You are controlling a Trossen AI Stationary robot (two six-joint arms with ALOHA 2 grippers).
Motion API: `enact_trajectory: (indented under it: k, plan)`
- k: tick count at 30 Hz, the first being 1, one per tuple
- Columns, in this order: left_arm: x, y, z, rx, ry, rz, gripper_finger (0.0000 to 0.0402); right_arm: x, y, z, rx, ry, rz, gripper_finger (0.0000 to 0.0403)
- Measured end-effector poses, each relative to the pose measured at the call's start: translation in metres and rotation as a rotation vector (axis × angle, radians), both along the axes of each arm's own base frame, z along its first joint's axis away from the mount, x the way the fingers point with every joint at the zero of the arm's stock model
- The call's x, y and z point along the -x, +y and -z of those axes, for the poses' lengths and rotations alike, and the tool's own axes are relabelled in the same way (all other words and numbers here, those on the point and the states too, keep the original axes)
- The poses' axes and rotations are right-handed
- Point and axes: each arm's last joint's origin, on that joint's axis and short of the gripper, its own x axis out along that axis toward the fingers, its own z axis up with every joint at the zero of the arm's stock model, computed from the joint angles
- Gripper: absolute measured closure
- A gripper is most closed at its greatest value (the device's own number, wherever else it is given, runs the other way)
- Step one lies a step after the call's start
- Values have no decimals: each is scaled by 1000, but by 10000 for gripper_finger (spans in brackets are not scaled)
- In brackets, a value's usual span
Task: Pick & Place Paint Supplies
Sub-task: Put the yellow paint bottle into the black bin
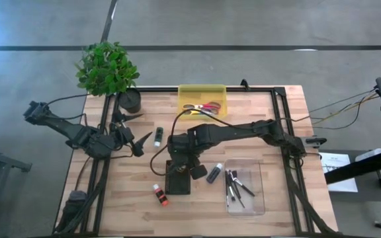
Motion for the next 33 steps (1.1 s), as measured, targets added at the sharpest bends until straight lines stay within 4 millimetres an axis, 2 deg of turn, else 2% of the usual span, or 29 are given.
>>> enact_trajectory:
  k: [7,15,23,33]
  plan:
    - [0,0,0,4,-3,-1,23,-2,-4,6,-8,0,-3,296]
    - [0,0,0,6,-4,-1,23,-1,-4,25,-33,36,-10,296]
    - [0,0,0,6,-4,-1,23,-2,-7,36,-36,48,-7,296]
    - [0,0,0,6,-4,-1,23,-3,-12,37,-50,34,-7,296]
